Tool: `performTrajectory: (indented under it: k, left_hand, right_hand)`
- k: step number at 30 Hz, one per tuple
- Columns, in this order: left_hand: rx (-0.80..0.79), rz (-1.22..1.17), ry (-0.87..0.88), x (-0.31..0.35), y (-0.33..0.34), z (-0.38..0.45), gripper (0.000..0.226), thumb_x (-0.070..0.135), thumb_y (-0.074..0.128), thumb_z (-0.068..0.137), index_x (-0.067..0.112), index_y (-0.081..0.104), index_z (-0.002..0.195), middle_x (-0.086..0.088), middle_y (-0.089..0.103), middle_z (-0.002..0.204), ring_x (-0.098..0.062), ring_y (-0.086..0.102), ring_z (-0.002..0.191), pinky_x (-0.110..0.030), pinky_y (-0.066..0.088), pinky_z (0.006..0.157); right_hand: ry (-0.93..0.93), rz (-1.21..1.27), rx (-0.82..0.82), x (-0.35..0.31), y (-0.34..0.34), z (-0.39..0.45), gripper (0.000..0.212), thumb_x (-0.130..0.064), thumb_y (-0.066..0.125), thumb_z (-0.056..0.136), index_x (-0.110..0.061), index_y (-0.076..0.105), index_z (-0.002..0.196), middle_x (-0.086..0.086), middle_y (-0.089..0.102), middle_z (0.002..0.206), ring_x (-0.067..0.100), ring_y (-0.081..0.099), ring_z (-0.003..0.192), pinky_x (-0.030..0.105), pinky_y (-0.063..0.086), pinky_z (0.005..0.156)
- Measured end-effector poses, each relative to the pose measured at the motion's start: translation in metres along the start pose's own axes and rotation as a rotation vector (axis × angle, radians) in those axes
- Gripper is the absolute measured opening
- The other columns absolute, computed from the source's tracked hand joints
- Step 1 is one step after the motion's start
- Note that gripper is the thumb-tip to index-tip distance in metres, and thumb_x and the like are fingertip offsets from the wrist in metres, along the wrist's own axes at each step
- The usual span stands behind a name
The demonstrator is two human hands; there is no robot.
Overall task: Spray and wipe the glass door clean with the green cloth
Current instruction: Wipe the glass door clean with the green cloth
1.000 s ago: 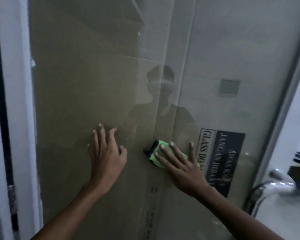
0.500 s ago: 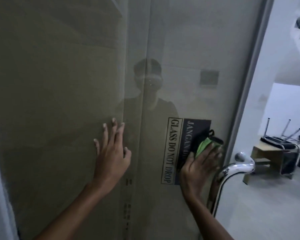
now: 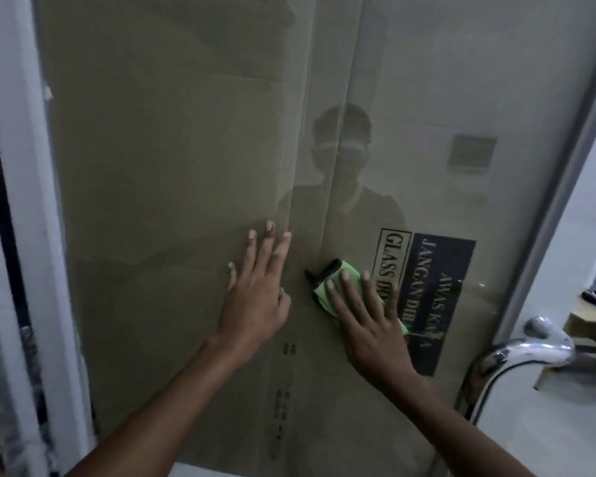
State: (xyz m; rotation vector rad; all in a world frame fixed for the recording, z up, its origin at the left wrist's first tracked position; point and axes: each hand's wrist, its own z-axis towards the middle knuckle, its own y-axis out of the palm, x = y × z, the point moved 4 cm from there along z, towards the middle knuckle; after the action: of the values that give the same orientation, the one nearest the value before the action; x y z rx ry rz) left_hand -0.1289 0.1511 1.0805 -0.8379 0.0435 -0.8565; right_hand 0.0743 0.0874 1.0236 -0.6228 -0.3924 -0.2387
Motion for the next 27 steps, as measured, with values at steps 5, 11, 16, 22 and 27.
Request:
performTrajectory:
  k: [5, 11, 16, 22, 27]
  left_hand:
    - [0.002, -0.217, 0.059, -0.009, -0.016, -0.001, 0.077, 0.015, 0.051, 0.094, 0.032, 0.012, 0.158, 0.014, -0.004, 0.167, -0.007, -0.007, 0.153, -0.053, 0.022, 0.122]
    - [0.248, -0.442, -0.136, -0.076, -0.059, -0.027, 0.054, 0.008, 0.05, 0.097, 0.033, 0.042, 0.144, 0.003, 0.049, 0.151, -0.033, 0.063, 0.101, -0.031, 0.051, 0.073]
    - [0.225, -0.493, -0.324, -0.135, -0.078, -0.05, 0.048, 0.002, 0.049, 0.098, 0.023, 0.048, 0.141, -0.044, 0.05, 0.12, -0.005, 0.04, 0.035, -0.011, 0.026, 0.038]
    - [0.255, -0.579, -0.429, -0.197, -0.07, -0.07, 0.047, 0.008, 0.048, 0.098, 0.03, 0.046, 0.14, 0.009, 0.054, 0.068, -0.008, 0.036, 0.038, -0.017, 0.028, 0.04]
    - [0.269, -0.557, -0.459, -0.225, -0.074, -0.08, 0.047, 0.01, 0.049, 0.098, 0.032, 0.045, 0.139, 0.005, 0.055, 0.075, -0.009, 0.038, 0.041, -0.027, 0.03, 0.039]
  right_hand:
    - [0.212, 0.063, 0.042, -0.014, -0.008, 0.014, 0.074, -0.024, 0.045, 0.098, -0.018, 0.011, 0.163, 0.013, 0.0, 0.171, 0.041, -0.001, 0.156, 0.075, 0.007, 0.117]
    - [0.18, 0.143, 0.14, -0.075, -0.017, 0.101, 0.073, -0.018, 0.046, 0.099, -0.019, 0.011, 0.163, 0.01, 0.001, 0.171, 0.039, -0.003, 0.156, 0.072, -0.001, 0.118]
    - [-0.411, 0.0, 0.018, -0.143, 0.029, 0.079, 0.08, -0.016, 0.049, 0.088, -0.022, 0.02, 0.162, 0.004, 0.014, 0.17, 0.032, 0.012, 0.157, 0.066, 0.004, 0.122]
    - [-0.945, -0.228, -0.17, -0.168, 0.064, 0.026, 0.06, -0.025, 0.036, 0.093, -0.027, 0.045, 0.152, -0.003, 0.03, 0.165, 0.025, 0.027, 0.153, 0.059, 0.001, 0.123]
    - [-0.795, -0.108, -0.024, -0.196, 0.032, 0.116, 0.064, -0.021, 0.039, 0.092, -0.025, 0.04, 0.155, 0.001, 0.032, 0.165, 0.028, 0.025, 0.153, 0.059, -0.003, 0.125]
